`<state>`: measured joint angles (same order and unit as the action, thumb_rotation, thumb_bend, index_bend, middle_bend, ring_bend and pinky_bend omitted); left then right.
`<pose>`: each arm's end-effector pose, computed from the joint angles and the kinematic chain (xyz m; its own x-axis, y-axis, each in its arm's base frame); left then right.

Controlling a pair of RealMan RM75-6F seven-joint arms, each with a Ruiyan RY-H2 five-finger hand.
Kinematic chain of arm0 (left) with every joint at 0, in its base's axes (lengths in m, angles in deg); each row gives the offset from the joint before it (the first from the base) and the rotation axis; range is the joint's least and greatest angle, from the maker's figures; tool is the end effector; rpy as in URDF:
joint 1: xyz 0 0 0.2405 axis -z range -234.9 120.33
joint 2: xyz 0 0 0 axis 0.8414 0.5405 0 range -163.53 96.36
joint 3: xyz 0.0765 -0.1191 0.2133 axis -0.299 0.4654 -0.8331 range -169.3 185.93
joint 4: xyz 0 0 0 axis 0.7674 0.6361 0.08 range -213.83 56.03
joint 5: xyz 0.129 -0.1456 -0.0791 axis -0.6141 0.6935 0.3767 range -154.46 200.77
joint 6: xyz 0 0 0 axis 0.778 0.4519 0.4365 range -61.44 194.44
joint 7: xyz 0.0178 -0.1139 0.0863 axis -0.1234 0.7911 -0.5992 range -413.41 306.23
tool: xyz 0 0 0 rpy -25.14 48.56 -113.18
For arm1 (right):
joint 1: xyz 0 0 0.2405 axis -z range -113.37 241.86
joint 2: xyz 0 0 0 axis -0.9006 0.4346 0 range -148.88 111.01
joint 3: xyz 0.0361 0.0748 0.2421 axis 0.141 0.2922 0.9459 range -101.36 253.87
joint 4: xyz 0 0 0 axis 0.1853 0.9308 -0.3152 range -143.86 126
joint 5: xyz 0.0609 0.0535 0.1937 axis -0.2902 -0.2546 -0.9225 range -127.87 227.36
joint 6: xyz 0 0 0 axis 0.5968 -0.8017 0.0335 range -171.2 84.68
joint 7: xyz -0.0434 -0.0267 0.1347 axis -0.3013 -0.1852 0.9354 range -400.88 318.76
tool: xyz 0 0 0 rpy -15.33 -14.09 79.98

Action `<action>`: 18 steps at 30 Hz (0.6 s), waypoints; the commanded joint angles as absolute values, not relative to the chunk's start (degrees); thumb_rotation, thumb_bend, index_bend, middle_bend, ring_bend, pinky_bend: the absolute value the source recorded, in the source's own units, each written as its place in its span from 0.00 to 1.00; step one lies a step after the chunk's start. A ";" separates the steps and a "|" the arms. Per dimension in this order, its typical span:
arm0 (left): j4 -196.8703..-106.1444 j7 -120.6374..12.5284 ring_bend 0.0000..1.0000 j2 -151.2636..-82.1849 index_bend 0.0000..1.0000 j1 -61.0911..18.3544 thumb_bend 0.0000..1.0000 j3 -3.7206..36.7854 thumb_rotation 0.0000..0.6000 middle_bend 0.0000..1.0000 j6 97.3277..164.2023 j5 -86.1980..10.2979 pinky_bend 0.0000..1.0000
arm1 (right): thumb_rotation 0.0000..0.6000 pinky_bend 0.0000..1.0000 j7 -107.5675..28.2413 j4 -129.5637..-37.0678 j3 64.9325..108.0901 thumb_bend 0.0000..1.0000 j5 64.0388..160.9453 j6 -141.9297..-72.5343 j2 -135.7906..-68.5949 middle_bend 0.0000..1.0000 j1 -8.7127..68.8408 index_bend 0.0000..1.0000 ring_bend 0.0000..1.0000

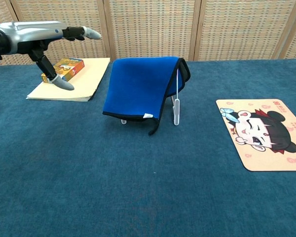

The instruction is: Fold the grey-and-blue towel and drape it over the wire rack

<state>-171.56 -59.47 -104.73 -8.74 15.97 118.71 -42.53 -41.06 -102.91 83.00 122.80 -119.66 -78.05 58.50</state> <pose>-0.1346 0.3682 0.0654 0.4266 0.2552 0.8677 0.8534 -0.4311 -0.2929 -0.3394 -0.1968 0.1878 0.3978 -0.0705 0.9148 -0.8943 0.1931 0.4037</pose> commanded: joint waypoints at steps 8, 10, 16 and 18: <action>-173.79 -54.61 0.00 -99.71 0.00 -15.80 0.15 15.15 1.00 0.00 124.83 -44.09 0.00 | 1.00 0.00 -40.71 -103.53 82.79 0.00 123.83 -120.38 -77.71 0.00 58.76 0.00 0.00; -174.02 -54.36 0.00 -98.90 0.00 -17.48 0.15 14.63 1.00 0.00 126.64 -44.63 0.00 | 1.00 0.00 -40.59 -103.68 82.68 0.00 124.20 -120.57 -77.65 0.00 58.83 0.00 0.00; -176.31 -52.93 0.00 -96.39 0.00 -27.29 0.15 11.21 1.00 0.00 138.38 -47.80 0.00 | 1.00 0.00 -39.32 -104.75 82.09 0.00 126.70 -121.73 -77.16 0.00 59.20 0.00 0.00; -177.07 -52.60 0.00 -96.00 0.00 -29.85 0.15 10.13 1.00 0.00 141.07 -49.02 0.00 | 1.00 0.00 -38.77 -104.86 81.90 0.00 127.20 -121.74 -77.01 0.00 59.24 0.00 0.00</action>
<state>-175.59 -53.52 -97.23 -25.78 12.17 136.84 -46.88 -39.01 -104.73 82.04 126.97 -121.66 -77.13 59.18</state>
